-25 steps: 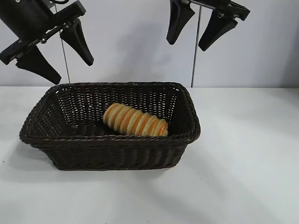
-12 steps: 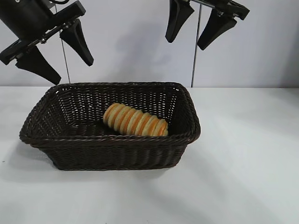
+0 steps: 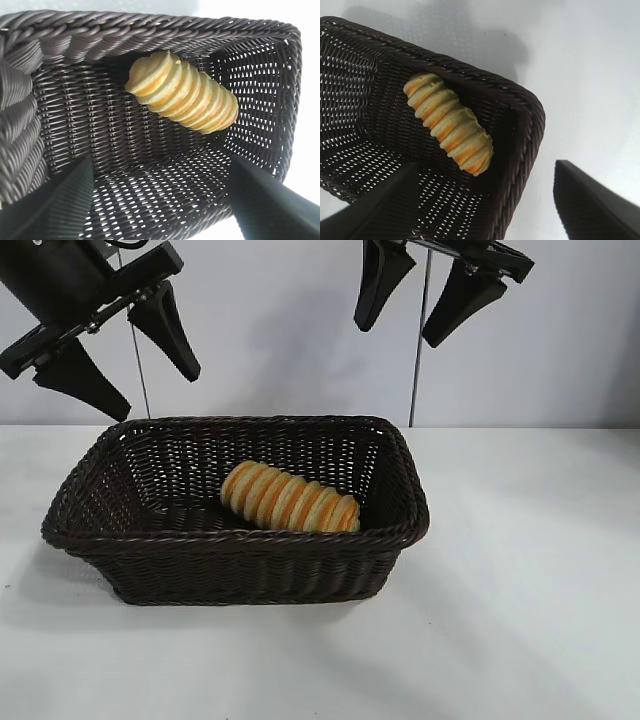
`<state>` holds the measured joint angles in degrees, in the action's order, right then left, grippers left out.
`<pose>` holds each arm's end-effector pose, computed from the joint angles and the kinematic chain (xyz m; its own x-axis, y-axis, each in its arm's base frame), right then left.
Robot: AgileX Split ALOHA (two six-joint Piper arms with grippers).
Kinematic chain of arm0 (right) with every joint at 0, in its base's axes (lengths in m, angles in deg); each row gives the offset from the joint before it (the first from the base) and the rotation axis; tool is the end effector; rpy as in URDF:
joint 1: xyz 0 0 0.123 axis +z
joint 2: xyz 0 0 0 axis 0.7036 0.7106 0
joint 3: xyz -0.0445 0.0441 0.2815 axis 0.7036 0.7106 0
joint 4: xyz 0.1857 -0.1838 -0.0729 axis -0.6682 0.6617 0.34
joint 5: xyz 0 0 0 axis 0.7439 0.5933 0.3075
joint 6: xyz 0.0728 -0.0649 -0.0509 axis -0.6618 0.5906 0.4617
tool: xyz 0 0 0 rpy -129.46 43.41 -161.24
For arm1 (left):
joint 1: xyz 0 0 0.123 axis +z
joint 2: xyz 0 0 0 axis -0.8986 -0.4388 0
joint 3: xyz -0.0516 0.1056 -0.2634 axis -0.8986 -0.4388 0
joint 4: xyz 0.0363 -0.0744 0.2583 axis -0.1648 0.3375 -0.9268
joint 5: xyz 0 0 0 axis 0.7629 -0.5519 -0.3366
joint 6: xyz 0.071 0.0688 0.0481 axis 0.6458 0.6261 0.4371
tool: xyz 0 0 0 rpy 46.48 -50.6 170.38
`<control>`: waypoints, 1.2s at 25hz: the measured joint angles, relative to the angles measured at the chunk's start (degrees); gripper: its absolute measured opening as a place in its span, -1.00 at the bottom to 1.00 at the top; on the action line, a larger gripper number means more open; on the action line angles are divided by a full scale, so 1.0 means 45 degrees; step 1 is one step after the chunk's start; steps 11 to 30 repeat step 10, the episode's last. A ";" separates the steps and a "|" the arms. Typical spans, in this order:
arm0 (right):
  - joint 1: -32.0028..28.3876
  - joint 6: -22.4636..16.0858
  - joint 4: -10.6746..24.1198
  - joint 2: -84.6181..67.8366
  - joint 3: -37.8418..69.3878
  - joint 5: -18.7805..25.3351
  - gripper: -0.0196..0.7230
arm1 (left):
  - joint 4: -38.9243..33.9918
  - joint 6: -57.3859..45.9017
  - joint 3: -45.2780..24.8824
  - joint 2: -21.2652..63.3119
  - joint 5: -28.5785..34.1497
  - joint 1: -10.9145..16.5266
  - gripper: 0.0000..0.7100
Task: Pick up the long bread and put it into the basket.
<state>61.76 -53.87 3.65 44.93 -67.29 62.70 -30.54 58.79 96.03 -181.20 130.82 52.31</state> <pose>0.4357 0.1626 0.3000 -0.8813 -0.2780 -0.3822 -0.3819 0.8953 0.2295 0.4003 -0.1349 0.2312 -0.9750 -0.0007 -0.2223 0.1138 0.8576 -0.5015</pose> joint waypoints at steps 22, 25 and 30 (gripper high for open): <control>0.0000 0.0000 0.0000 0.0000 0.0000 0.0000 0.51 | 0.0000 0.0000 0.0000 0.0000 0.0000 0.0000 0.52; 0.0000 0.0000 0.0000 0.0000 0.0000 0.0000 0.51 | 0.0000 0.0000 0.0000 0.0000 0.0000 0.0000 0.52; 0.0000 0.0000 0.0000 0.0000 0.0000 0.0000 0.51 | 0.0000 0.0000 0.0000 0.0000 0.0000 0.0000 0.52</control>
